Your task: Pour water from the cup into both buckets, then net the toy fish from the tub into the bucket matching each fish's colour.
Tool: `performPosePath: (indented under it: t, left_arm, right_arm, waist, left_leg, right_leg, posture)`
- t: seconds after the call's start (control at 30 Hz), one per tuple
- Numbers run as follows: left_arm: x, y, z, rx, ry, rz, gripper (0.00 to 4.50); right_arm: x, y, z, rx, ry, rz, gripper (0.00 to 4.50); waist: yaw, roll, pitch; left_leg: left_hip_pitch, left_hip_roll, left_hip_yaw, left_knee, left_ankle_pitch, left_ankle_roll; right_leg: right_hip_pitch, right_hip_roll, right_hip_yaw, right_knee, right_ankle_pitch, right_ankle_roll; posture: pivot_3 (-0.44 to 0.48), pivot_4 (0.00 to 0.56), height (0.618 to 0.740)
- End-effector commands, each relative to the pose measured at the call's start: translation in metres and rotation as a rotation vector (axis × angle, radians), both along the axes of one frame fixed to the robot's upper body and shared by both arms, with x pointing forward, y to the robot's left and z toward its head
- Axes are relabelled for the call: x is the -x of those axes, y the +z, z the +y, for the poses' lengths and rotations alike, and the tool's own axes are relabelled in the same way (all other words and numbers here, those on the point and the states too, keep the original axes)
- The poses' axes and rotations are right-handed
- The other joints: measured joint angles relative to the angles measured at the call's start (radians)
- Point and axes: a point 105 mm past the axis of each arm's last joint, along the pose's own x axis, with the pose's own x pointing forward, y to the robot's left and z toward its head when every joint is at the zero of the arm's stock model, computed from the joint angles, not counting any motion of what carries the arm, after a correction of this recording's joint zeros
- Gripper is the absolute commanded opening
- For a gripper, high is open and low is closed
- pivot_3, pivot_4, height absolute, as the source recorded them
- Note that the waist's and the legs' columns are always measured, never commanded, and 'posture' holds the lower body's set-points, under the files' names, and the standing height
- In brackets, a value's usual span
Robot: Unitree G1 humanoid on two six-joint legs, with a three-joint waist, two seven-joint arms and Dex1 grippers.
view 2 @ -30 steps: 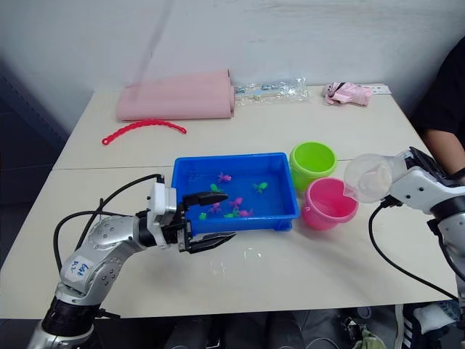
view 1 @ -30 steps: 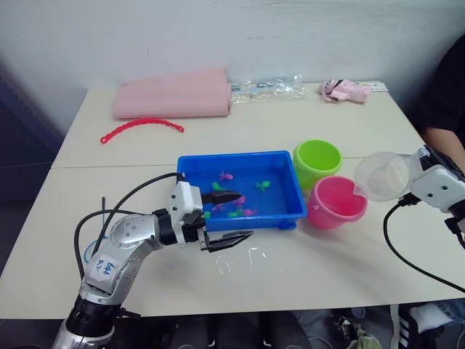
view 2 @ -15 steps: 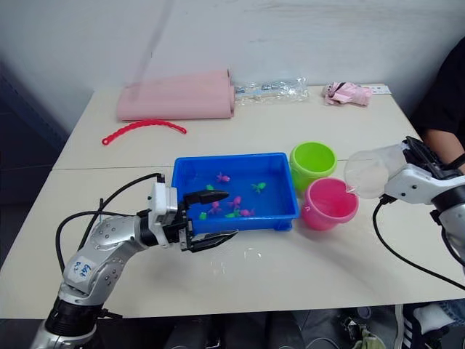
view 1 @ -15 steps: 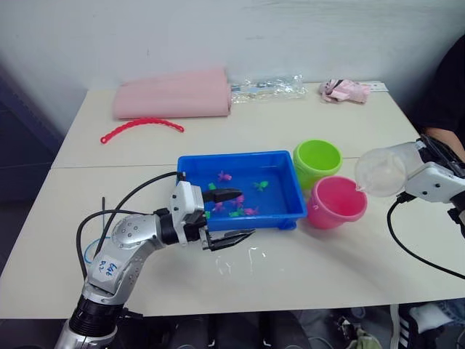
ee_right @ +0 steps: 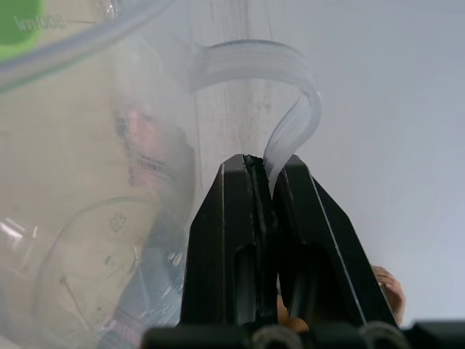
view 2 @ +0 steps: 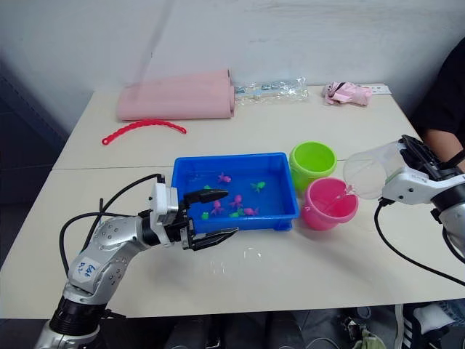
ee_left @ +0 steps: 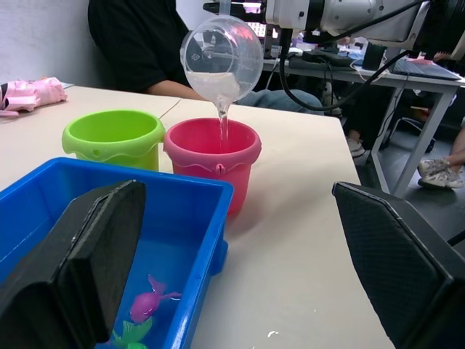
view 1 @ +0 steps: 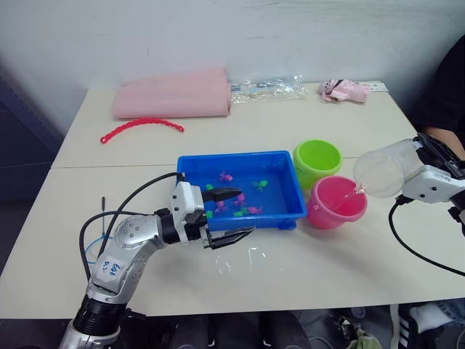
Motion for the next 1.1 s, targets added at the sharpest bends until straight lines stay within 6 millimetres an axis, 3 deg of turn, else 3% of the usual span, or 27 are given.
performPosePath:
  t: [0.03, 0.2, 0.37, 0.53, 0.73, 0.87, 1.1]
  left_arm:
    - [0.002, 0.003, -0.002, 0.009, -0.008, -0.030, 4.50]
    - [0.001, 0.003, -0.001, 0.009, -0.007, -0.034, 4.50]
    - [0.001, 0.002, 0.003, -0.002, -0.001, -0.033, 4.50]
    - [0.000, 0.002, 0.006, -0.009, 0.003, -0.033, 4.50]
    - [-0.005, 0.011, 0.015, 0.030, 0.046, -0.032, 4.50]
    - [-0.029, 0.019, 0.034, 0.110, 0.212, 0.176, 4.50]
    - [-0.040, 0.044, 0.038, 0.062, 0.245, 0.000, 4.50]
  right_arm:
    - [0.004, 0.017, -0.003, -0.004, -0.004, -0.064, 0.09]
    - [0.003, 0.007, -0.009, -0.189, 0.003, -0.020, 0.09]
    - [0.004, -0.002, -0.031, -0.459, -0.068, -0.006, 0.09]
    - [0.004, -0.012, -0.032, -0.645, -0.019, 0.053, 0.09]
    - [-0.001, -0.008, -0.032, -0.877, 0.049, 0.068, 0.09]
    - [-0.020, 0.005, -0.029, -0.861, 0.038, 0.091, 0.09]
    - [-0.057, 0.019, -0.020, -0.718, 0.014, 0.143, 0.09]
  waist:
    - [0.000, 0.000, 0.000]
    - [0.000, 0.000, 0.000]
    - [0.001, -0.001, 0.000]
    - [0.000, -0.001, 0.000]
    - [0.000, -0.001, 0.000]
    - [-0.006, -0.001, 0.001]
    - [-0.006, -0.001, 0.001]
  left_leg:
    - [0.000, 0.000, 0.000, 0.000, 0.000, 0.000]
    - [0.000, 0.000, 0.000, 0.000, 0.000, 0.000]
    - [0.000, 0.000, 0.000, 0.000, 0.000, 0.001]
    - [0.000, 0.000, 0.000, 0.000, 0.000, 0.001]
    - [0.000, 0.000, 0.000, 0.000, 0.000, 0.001]
    - [0.000, 0.000, 0.000, 0.001, 0.000, 0.002]
    - [0.000, -0.002, 0.000, 0.001, 0.001, 0.002]
  right_leg:
    - [0.000, 0.000, 0.000, 0.000, 0.000, 0.000]
    - [0.000, 0.000, 0.000, 0.000, 0.000, 0.000]
    - [0.001, 0.000, 0.000, 0.000, 0.000, 0.000]
    - [0.001, 0.000, -0.001, 0.000, 0.000, 0.001]
    - [0.000, 0.000, -0.002, 0.001, 0.000, 0.001]
    - [0.000, -0.001, -0.003, 0.003, 0.000, 0.001]
    - [0.000, -0.001, -0.007, 0.003, 0.000, 0.001]
  posture:
    - [0.000, 0.150, 0.740]
    - [0.000, 0.150, 0.740]
    - [0.000, 0.150, 0.740]
    - [0.000, 0.150, 0.740]
    - [0.000, 0.150, 0.740]
    - [0.000, 0.150, 0.740]
    - [0.000, 0.150, 0.740]
